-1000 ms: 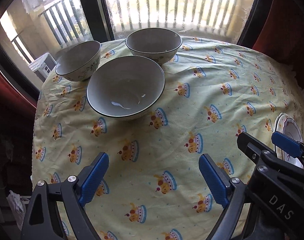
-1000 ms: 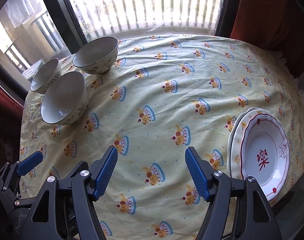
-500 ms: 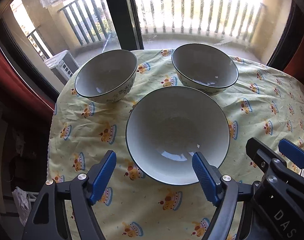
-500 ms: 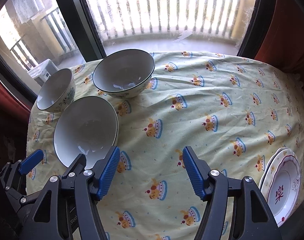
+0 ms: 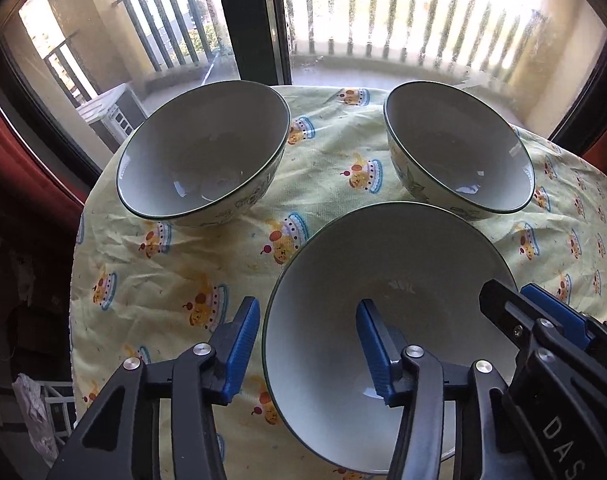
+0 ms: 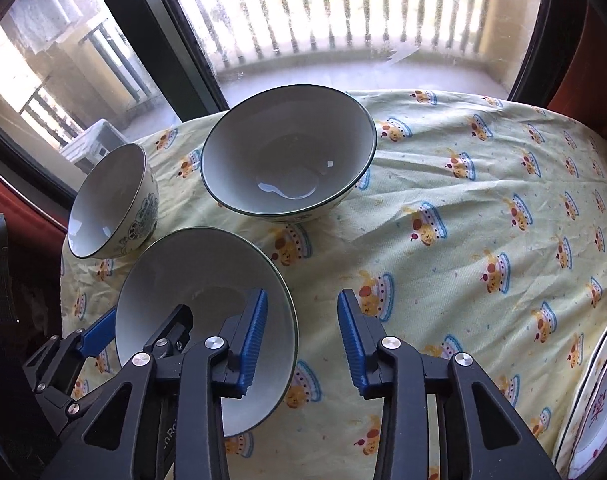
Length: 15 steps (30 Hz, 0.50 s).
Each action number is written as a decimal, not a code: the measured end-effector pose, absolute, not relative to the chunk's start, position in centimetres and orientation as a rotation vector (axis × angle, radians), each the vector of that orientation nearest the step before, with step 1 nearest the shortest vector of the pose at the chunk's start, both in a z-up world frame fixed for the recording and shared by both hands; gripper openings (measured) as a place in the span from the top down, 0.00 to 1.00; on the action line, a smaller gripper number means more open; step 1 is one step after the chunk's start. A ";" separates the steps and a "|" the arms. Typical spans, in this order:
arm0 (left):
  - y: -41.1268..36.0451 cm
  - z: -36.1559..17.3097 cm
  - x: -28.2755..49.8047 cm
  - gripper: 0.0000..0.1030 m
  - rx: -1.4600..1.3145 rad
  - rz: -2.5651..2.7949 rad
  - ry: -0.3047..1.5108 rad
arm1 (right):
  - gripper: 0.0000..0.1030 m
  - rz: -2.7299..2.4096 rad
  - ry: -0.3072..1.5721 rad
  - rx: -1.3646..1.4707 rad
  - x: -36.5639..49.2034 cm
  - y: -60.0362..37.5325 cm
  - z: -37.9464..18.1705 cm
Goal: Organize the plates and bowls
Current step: 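Lift the large white bowl with both grippers and carry it toward the other bowls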
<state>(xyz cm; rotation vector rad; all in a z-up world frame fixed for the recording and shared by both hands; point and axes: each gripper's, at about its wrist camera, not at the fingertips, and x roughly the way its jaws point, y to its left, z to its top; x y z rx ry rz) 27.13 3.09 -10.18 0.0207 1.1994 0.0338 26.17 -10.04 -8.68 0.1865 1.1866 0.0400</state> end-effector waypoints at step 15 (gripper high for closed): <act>2.9 -10.3 26.6 0.71 0.049 0.017 1.213 | 0.86 0.062 1.207 0.169 26.1 -9.1 -9.2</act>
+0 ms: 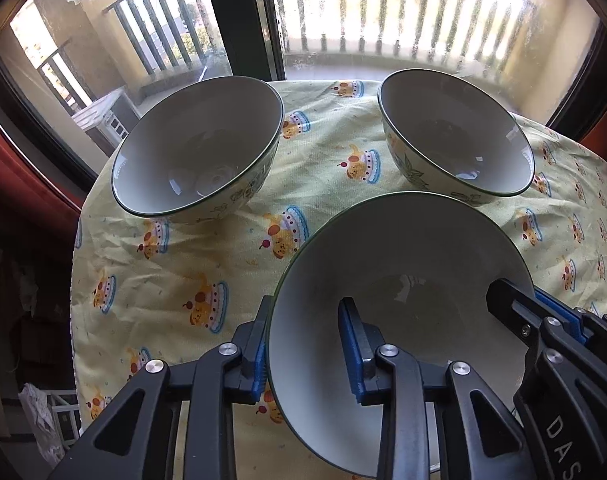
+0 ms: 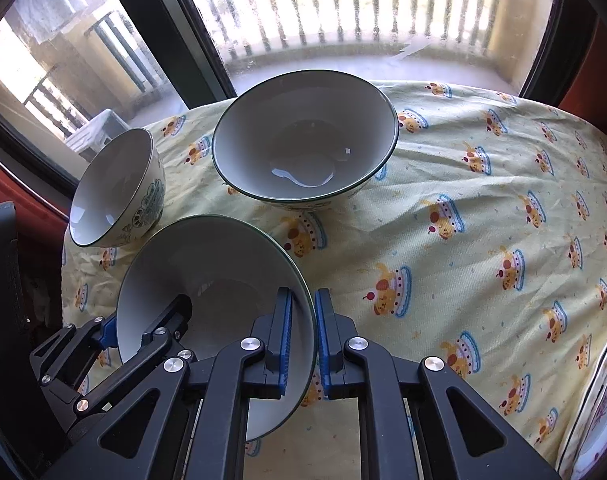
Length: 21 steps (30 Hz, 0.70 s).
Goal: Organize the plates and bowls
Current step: 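Lift the large white bowl with both grippers and carry it toward the other bowls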
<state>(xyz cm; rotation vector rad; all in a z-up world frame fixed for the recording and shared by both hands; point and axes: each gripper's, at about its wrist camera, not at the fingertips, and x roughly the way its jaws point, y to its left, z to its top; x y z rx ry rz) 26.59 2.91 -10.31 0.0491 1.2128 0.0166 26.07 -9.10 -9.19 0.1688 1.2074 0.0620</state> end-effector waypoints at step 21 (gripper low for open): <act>-4.2 -7.9 18.8 0.72 0.062 -0.051 1.199 | 0.86 -0.006 1.179 0.152 17.5 -16.0 -6.0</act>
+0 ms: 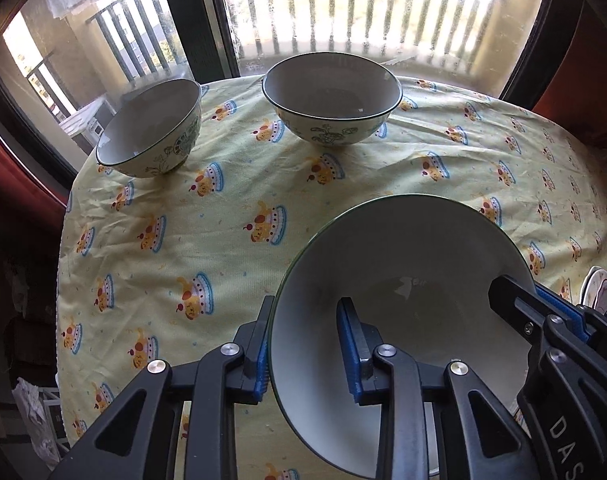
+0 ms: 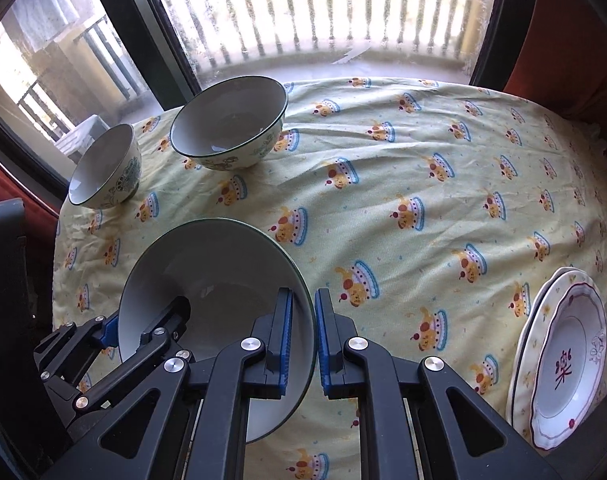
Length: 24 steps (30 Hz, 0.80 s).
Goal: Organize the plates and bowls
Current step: 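Lift the large white bowl with both grippers and carry it toward the other bowls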
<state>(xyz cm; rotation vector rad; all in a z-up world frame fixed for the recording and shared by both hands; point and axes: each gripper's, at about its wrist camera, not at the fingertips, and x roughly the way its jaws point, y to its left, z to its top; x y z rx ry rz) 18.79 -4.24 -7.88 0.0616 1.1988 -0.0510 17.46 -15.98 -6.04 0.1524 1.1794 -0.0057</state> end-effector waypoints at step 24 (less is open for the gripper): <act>-13.6 -10.4 10.2 0.72 0.068 -0.046 1.278 | 0.86 0.010 1.232 0.156 9.4 -25.6 -7.3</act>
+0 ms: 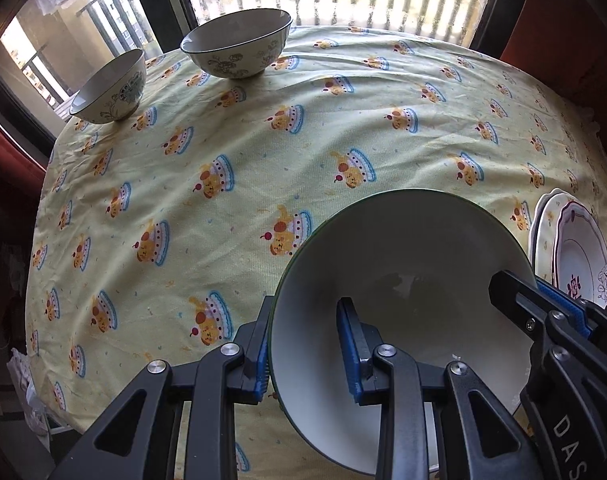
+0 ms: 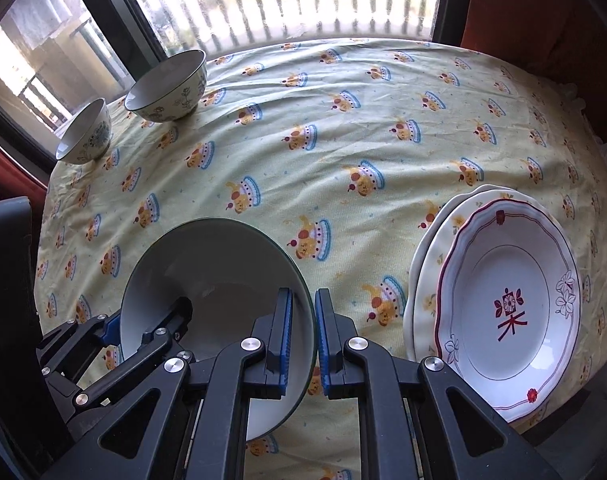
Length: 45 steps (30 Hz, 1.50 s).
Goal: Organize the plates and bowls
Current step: 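Lift the large white bowl with both grippers and carry it toward the other bowls, then lower the large white bowl onto the table and open both grippers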
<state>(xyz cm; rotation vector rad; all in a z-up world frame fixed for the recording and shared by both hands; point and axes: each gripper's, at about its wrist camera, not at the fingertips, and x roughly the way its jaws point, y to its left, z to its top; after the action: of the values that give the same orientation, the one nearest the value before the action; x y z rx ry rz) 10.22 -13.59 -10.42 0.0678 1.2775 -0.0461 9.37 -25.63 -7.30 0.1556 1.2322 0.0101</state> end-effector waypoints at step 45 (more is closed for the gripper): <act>-12.2 -7.9 9.6 0.23 0.015 -0.002 1.213 | 0.29 0.113 1.206 0.088 9.7 -25.1 -6.5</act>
<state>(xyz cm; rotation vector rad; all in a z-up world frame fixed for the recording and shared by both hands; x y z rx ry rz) 9.59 -12.18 -7.86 0.0151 1.2129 -0.0024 9.68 -25.10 -6.50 0.0878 1.2058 0.1128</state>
